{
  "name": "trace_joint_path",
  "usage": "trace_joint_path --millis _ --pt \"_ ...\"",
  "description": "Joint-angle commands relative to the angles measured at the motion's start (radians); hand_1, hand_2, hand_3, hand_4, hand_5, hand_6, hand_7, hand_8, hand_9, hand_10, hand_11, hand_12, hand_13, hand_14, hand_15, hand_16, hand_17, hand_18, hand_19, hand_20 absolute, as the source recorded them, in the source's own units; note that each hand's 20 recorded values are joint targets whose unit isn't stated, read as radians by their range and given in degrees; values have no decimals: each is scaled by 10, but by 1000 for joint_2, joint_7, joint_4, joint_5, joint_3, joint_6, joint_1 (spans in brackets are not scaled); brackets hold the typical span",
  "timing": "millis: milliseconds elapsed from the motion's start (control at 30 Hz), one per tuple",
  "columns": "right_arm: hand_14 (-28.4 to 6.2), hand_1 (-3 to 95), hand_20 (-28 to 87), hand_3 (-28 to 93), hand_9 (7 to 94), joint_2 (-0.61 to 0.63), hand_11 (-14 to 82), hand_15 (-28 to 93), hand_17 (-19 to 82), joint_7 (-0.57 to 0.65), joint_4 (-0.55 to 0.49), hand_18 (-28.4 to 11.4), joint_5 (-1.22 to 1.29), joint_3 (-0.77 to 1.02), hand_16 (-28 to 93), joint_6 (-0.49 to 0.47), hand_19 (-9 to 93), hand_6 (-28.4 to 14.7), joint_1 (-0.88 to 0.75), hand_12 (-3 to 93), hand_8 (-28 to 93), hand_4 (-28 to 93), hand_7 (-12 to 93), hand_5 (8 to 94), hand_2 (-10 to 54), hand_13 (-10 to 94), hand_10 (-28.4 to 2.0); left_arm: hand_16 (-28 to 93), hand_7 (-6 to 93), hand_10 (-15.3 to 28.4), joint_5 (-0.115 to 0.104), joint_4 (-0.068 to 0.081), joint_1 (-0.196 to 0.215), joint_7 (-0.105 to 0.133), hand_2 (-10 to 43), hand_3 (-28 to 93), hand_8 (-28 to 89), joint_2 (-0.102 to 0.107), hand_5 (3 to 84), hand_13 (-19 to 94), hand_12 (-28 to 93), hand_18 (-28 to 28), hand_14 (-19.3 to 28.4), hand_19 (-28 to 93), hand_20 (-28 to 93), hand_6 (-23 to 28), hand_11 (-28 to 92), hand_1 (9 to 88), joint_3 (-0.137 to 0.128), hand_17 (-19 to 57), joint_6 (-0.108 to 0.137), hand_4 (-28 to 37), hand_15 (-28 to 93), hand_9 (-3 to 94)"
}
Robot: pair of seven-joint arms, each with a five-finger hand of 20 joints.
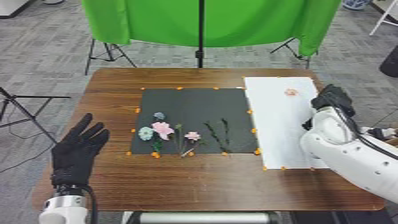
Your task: Arrange flowers
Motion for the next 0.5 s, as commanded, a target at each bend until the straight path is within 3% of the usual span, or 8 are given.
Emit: trace_joint_path --millis 33,133,267,400,500 --pt "-3 564 440 761 913 20 122 588 294 7 -33 -189 -81 -16 350 -66 845 24 97 368 -3 -283 276 818 -95 746 -38 -116 91 212 -8 4 17 8 67 836 -78 8 391 244 109 271 282 584 63 103 287 233 9 -81 -3 -255 622 364" --pt "-37 509 454 772 812 24 180 673 225 -13 -32 -199 -78 -14 300 -140 829 22 93 351 -53 -283 260 712 -95 633 -67 -116 90 212 -6 3 19 3 67 835 -78 5 391 244 110 271 282 584 62 103 287 233 7 -81 -5 -254 622 365" --pt "-105 416 463 843 630 29 325 737 143 -33 -33 -201 -33 27 162 -287 787 39 63 180 -153 -283 201 614 -95 508 -125 -117 90 211 0 4 17 2 67 836 -78 -1 391 245 110 271 282 584 62 104 287 233 4 -82 -7 -254 622 364" --pt "-155 361 453 871 504 22 265 739 56 -81 0 -220 -50 51 102 -398 722 52 28 138 -160 -283 195 520 -95 377 -154 -116 90 212 5 2 19 -1 67 835 -78 -4 391 244 110 271 282 583 62 104 286 234 0 -82 -7 -254 622 364" --pt "-166 346 447 870 475 14 228 730 41 -69 10 -224 -22 88 83 -469 706 54 2 134 -161 -283 193 493 -95 347 -162 -117 90 212 -3 3 14 7 66 836 -78 4 391 245 109 271 282 583 62 104 286 233 8 -82 -1 -254 622 364"
